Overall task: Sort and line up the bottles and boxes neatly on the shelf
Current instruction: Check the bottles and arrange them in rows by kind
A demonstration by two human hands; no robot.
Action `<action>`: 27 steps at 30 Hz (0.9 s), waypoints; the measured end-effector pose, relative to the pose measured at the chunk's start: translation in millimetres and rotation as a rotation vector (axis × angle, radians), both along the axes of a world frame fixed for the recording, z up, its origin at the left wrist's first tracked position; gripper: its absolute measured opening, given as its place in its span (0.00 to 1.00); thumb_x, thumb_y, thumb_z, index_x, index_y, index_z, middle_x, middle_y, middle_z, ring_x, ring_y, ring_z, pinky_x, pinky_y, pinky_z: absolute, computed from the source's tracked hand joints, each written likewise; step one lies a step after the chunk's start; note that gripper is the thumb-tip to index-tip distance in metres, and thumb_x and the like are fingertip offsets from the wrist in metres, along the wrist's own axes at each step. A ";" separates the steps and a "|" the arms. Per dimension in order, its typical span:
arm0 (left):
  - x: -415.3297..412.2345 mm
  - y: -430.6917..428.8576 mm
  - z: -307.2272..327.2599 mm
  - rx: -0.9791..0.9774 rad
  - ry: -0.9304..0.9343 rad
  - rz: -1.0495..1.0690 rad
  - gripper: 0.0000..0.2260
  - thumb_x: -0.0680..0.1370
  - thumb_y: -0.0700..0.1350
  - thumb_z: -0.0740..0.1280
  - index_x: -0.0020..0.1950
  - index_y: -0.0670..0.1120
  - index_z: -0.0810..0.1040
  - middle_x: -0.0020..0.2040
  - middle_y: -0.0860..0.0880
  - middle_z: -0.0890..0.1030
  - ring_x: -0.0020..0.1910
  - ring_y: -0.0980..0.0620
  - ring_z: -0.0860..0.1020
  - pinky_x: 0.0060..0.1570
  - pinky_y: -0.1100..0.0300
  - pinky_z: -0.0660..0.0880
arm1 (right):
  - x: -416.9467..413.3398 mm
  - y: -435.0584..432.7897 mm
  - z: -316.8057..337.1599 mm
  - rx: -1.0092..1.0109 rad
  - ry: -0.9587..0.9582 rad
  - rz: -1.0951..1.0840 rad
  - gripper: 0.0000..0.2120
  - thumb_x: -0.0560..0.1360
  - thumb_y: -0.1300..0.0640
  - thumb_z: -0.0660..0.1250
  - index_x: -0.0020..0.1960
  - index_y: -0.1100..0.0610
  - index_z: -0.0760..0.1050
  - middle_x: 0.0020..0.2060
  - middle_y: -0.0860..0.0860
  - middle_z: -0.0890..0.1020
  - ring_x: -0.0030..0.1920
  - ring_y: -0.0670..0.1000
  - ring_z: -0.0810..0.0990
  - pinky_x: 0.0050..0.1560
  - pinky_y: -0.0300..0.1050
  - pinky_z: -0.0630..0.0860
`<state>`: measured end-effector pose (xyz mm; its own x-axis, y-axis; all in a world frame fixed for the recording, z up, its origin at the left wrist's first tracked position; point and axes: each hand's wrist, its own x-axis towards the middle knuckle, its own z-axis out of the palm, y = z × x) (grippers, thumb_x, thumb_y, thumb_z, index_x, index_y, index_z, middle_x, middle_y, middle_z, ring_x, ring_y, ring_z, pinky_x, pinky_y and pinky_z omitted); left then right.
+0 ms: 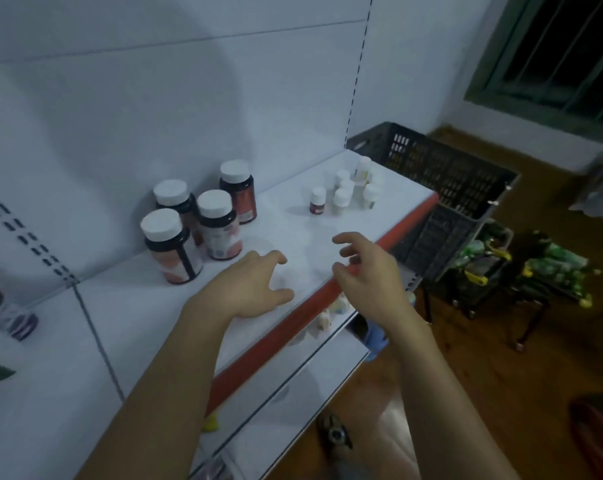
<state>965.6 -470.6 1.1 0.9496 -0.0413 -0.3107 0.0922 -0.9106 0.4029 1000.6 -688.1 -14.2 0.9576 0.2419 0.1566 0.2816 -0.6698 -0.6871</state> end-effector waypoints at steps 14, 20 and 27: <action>174.1 -62.0 -36.4 -0.313 -0.371 0.523 0.25 0.78 0.55 0.70 0.74 0.58 0.68 0.67 0.52 0.70 0.45 0.55 0.79 0.55 0.51 0.78 | 187.2 -3.1 -18.0 -0.044 0.042 0.200 0.16 0.79 0.53 0.66 0.66 0.49 0.71 0.35 0.44 0.76 0.39 0.52 0.79 0.38 0.49 0.75; 174.3 -59.4 -37.6 -0.372 -0.381 0.548 0.09 0.80 0.52 0.69 0.59 0.54 0.76 0.57 0.51 0.76 0.49 0.52 0.78 0.51 0.56 0.75 | 190.7 -5.4 -26.8 -0.033 0.057 0.207 0.11 0.78 0.50 0.69 0.59 0.51 0.74 0.38 0.46 0.80 0.40 0.50 0.80 0.42 0.52 0.79; 79.7 -53.2 -33.6 -0.244 -0.454 0.667 0.08 0.78 0.53 0.71 0.54 0.55 0.75 0.50 0.58 0.77 0.47 0.58 0.77 0.47 0.54 0.77 | 186.8 12.5 -10.2 -0.127 0.038 0.425 0.12 0.75 0.49 0.73 0.55 0.52 0.79 0.34 0.43 0.78 0.36 0.43 0.77 0.36 0.39 0.73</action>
<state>1045.3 -523.9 -32.5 0.8296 0.5559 0.0520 0.3613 -0.6055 0.7091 1187.4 -675.6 -24.5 0.7736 0.6302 0.0669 0.5263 -0.5800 -0.6217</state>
